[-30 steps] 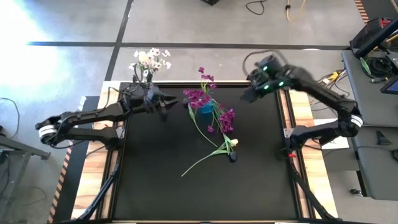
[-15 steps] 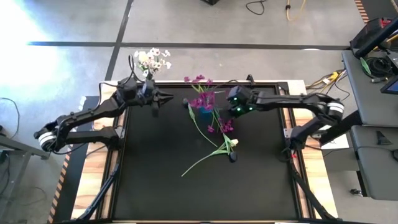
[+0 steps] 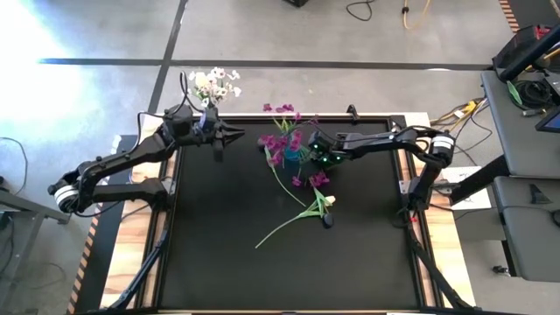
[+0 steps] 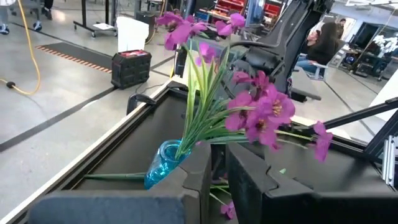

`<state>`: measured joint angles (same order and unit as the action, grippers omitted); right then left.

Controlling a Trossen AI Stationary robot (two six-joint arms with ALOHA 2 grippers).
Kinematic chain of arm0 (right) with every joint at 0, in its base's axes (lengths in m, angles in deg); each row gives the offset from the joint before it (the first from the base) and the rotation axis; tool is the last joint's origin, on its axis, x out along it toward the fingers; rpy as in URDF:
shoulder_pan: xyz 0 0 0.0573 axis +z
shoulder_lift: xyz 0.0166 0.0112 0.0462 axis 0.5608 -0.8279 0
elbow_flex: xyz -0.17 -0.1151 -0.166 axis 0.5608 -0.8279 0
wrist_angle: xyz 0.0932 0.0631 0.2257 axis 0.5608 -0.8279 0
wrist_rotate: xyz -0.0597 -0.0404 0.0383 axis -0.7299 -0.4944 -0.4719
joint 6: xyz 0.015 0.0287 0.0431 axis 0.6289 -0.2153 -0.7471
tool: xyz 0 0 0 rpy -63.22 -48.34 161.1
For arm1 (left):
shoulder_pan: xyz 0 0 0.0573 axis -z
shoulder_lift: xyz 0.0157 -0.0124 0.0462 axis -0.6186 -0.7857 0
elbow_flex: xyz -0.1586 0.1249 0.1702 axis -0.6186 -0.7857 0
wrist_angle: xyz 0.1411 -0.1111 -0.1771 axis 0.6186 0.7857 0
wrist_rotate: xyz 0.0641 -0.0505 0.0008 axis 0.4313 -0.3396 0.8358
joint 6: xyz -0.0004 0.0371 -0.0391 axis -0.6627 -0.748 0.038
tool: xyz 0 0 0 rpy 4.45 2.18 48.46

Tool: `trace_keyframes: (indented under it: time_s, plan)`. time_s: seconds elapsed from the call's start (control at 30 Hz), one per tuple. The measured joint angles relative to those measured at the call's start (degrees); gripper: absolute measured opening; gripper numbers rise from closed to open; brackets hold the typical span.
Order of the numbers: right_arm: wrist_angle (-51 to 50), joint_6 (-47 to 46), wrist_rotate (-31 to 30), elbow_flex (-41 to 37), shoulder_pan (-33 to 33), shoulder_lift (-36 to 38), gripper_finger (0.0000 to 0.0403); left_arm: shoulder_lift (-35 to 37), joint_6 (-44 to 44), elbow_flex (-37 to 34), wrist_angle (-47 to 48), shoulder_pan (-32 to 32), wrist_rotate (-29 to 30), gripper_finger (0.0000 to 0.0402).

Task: Sort flowers into vase by color
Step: Put the violet flowers into the blue vase

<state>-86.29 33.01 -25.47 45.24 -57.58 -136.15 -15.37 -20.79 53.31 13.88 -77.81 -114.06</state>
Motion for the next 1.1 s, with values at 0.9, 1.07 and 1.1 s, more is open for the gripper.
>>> trace_keyframes:
  time_s: [0.9,1.07,1.1]
  plan:
    - [-31.92,-9.47,2.37,0.0,-1.55,42.43,0.0013,-2.95,-19.1,20.89,37.18,4.54,0.5,0.0035]
    - [-35.49,-10.7,5.49,3.58,-1.26,49.36,0.0013,-5.19,-20.86,22.22,37.77,16.97,12.31,0.0035]
    - [-37.27,-10.68,5.77,5.03,-1.21,50.09,0.0013,-5.61,-20.91,22.22,36.54,20.04,16.24,0.0035]
